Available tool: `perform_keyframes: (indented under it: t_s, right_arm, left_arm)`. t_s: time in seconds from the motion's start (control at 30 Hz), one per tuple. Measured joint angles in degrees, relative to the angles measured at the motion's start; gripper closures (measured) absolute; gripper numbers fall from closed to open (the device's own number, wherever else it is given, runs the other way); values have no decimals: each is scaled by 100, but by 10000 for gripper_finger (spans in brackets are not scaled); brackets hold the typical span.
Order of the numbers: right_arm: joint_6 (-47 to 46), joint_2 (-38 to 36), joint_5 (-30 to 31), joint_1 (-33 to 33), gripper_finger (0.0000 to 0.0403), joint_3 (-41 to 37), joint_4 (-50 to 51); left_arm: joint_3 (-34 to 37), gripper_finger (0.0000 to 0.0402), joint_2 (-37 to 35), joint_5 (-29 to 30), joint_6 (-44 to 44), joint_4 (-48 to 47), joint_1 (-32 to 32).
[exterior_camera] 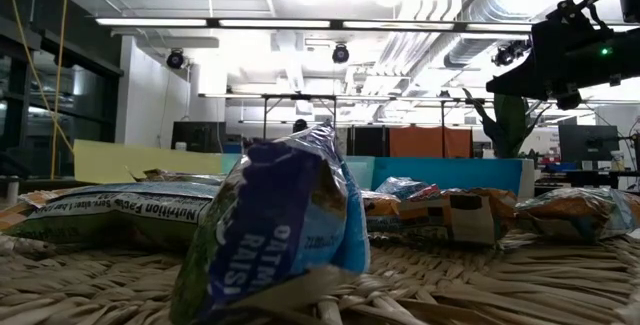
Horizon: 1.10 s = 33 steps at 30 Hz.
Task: Pick and place Granola Bars by type
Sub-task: Put the red granola bar into the yellow bin
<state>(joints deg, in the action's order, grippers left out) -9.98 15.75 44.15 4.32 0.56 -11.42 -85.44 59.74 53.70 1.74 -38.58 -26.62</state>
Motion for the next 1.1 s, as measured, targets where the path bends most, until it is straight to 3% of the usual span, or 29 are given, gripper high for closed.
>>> perform_keyframes:
  t_s: [0.17, 0.37, 0.4, 0.5, 0.77, 1.1]
  right_arm:
    - [0, 0, 1, 0, 402, 0, 0]
    - [-2, 0, 1, 1, 402, 0, 0]
    - [-1, 0, -1, 0, 402, 0, 0]
    - [-2, -4, 2, 0, 402, 2, 11]
    - [0, -2, 2, 0, 402, 1, 3]
    - [-2, -1, -14, 0, 402, 1, 4]
  left_arm:
    - [232, 296, 27, -344, 1344, -897, -832]
    - [999, 296, 25, -1860, 1532, -941, -1932]
    - [1132, 296, 31, -1849, 1437, -951, -2053]
    - [1368, 296, 39, -1730, 1173, -872, -2117]
    - [2016, 296, 210, -2430, 1642, -688, -2165]
    - [2974, 296, 418, -2605, 1501, -57, -2393]
